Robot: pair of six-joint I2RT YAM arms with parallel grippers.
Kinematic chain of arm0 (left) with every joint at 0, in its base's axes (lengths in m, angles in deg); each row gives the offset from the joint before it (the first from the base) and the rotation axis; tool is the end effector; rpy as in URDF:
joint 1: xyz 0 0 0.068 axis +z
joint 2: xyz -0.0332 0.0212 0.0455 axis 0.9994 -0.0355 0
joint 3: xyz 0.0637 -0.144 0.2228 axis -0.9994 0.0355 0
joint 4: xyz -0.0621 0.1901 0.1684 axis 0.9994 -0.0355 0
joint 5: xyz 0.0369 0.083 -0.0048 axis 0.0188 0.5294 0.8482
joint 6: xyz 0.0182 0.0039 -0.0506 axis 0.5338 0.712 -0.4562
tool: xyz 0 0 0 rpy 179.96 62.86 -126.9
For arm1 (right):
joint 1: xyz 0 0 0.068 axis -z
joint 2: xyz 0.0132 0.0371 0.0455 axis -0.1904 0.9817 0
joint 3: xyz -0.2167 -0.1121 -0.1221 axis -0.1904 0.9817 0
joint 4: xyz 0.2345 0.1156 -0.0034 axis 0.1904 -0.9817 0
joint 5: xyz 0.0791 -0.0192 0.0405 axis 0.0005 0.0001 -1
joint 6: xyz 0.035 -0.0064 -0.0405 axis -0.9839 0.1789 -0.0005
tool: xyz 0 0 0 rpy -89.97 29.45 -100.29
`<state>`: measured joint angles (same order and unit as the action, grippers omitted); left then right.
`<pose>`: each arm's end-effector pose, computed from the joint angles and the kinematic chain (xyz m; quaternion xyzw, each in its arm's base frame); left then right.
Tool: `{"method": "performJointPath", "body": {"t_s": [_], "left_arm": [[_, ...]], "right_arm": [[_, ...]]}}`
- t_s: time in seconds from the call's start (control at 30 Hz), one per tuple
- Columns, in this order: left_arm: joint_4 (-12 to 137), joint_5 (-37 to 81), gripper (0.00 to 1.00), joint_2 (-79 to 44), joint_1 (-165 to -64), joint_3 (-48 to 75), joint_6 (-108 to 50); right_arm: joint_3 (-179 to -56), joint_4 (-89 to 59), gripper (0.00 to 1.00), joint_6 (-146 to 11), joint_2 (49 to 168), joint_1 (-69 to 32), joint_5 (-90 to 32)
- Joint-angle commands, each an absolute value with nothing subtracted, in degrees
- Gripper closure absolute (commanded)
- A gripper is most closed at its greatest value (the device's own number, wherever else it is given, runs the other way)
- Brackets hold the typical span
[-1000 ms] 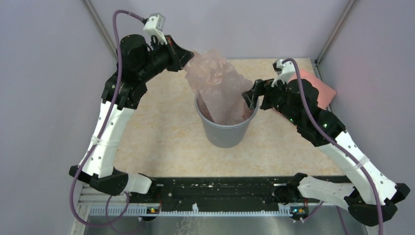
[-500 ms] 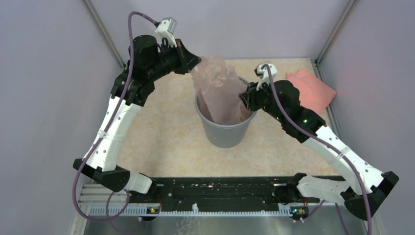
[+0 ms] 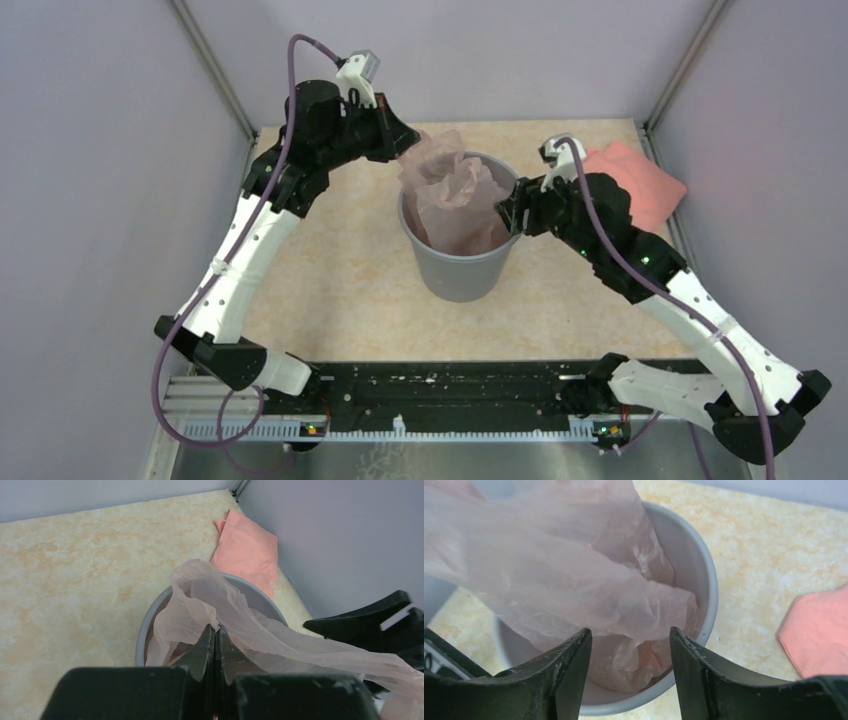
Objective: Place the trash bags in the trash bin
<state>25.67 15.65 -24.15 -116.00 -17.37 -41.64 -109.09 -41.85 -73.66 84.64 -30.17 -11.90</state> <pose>0.2551 -0.1461 0.4953 0.1078 0.7732 -0.3617 0.5096 0.1632 0.1349 0.4038 -0.1476 0.7909 0.2105 0.5554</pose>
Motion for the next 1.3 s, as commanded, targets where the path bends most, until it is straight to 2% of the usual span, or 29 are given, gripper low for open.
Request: {"method": "performJointPath", "body": {"t_s": [0.0, 0.2, 0.5, 0.63, 0.8, 0.9, 1.0, 1.13, 1.27], "left_arm": [[27.45, 16.44, 1.0, -25.15, -116.56, -17.22, -40.92], [27.37, 16.68, 1.0, -26.4, -117.36, -18.15, -41.0], [26.86, 17.36, 1.0, -27.01, -118.01, -18.79, -41.18], [26.49, 17.92, 1.0, -27.15, -118.78, -18.61, -41.1], [25.53, 18.99, 1.0, -26.7, -119.14, -18.3, -40.35], [24.08, 20.97, 1.0, -26.03, -119.14, -18.17, -39.06], [23.1, 23.07, 1.0, -24.92, -119.17, -17.16, -37.69], [22.81, 22.86, 1.0, -23.31, -119.24, -14.32, -37.06], [22.59, 23.59, 1.0, -21.04, -119.47, -11.7, -36.33]], "right_arm": [[-115.34, -42.87, 0.39, -74.44, 80.6, -30.57, -13.48], [-116.4, -40.45, 0.29, -72.25, 78.9, -30.6, -22.16], [-112.97, -37.01, 0.33, -69.7, 82.88, -30.59, -24.52], [-110.48, -35.66, 0.46, -70.32, 83.6, -30.59, -23.73], [-109.75, -39.05, 0.75, -72.71, 83.52, -30.59, -11.49], [-111.12, -44.61, 0.78, -73.78, 82.99, -30.55, -3.58], [-113.36, -49.13, 0.74, -75.27, 81.65, -30.58, -2.23], [-115.42, -54.01, 0.54, -77.88, 79.02, -30.59, -4.35], [-116.29, -57.7, 0.43, -81.7, 75.62, -30.61, -8.53]]}}
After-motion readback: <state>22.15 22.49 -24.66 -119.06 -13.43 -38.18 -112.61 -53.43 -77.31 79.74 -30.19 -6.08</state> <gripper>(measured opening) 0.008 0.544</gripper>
